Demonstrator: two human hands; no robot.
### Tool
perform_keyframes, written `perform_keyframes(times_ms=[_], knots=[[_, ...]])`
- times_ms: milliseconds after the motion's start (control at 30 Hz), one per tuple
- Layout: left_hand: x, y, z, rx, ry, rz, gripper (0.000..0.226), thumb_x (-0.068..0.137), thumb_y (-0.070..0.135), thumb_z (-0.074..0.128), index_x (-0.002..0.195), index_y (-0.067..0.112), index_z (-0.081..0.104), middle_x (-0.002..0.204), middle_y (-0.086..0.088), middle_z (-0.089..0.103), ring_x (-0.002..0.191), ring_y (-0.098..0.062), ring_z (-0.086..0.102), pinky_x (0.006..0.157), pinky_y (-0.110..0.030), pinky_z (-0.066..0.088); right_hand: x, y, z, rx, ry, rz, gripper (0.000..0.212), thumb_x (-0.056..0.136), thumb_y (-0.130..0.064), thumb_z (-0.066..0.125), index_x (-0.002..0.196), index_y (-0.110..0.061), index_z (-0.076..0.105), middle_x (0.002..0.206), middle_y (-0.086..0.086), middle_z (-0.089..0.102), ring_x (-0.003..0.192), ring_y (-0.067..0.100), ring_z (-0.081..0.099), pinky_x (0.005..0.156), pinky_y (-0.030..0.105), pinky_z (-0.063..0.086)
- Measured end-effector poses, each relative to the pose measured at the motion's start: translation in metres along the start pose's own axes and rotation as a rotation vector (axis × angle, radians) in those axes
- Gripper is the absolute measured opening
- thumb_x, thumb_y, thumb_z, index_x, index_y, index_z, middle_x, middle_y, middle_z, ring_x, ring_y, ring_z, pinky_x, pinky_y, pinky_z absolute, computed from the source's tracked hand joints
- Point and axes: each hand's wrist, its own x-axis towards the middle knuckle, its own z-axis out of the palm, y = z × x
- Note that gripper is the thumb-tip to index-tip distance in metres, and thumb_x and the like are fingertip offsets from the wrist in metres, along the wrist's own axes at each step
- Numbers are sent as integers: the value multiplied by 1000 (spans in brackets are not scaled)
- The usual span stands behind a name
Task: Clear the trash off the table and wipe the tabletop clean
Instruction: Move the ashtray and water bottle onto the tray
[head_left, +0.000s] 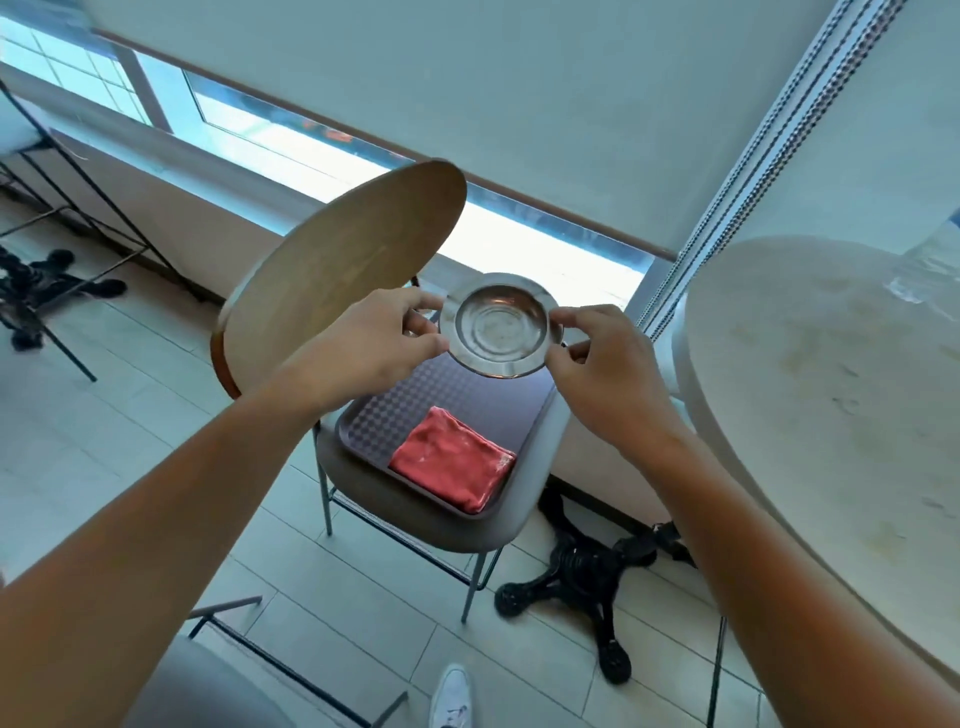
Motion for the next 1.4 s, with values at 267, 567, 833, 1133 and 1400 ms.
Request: perform_keyframes(times_ms=[267, 567, 833, 1133, 1400], knots=[[36, -58, 34, 59, -29, -55, 48, 94, 27, 65, 139, 28, 51, 93, 4, 65, 87, -14, 63, 75, -29, 53, 16, 37, 61, 60, -55, 111, 39, 93, -12, 62, 131, -20, 65, 129, -2, 55, 83, 5, 65, 92, 28, 51], [93, -108, 99, 82, -57, -83, 49, 95, 23, 62, 142, 25, 49, 85, 12, 59, 72, -1, 54, 79, -27, 46, 44, 108, 120, 90, -70, 255, 44, 90, -8, 63, 133, -17, 65, 128, -3, 54, 86, 9, 67, 85, 11, 44], [150, -154, 155, 143, -70, -66, 43, 93, 23, 64, 134, 31, 56, 92, 12, 62, 77, -2, 56, 78, -26, 46, 71, 161, 172, 203, -47, 431, 39, 93, -13, 65, 130, -21, 65, 128, -9, 52, 83, 2, 63, 78, 4, 42], [194, -180, 191, 190, -105, -67, 42, 92, 16, 62, 133, 22, 57, 95, 2, 67, 91, -19, 61, 91, -33, 48, 95, 191, 203, 256, -85, 566, 41, 90, -16, 63, 130, -23, 64, 127, -11, 48, 114, 16, 60, 107, 36, 46], [205, -190, 199, 207, -103, -90, 45, 93, 17, 60, 137, 24, 54, 101, 1, 65, 97, -19, 59, 94, -32, 44, 99, 199, 213, 335, -104, 606, 43, 91, -18, 64, 133, -26, 61, 136, -12, 50, 88, -10, 53, 94, 23, 42]])
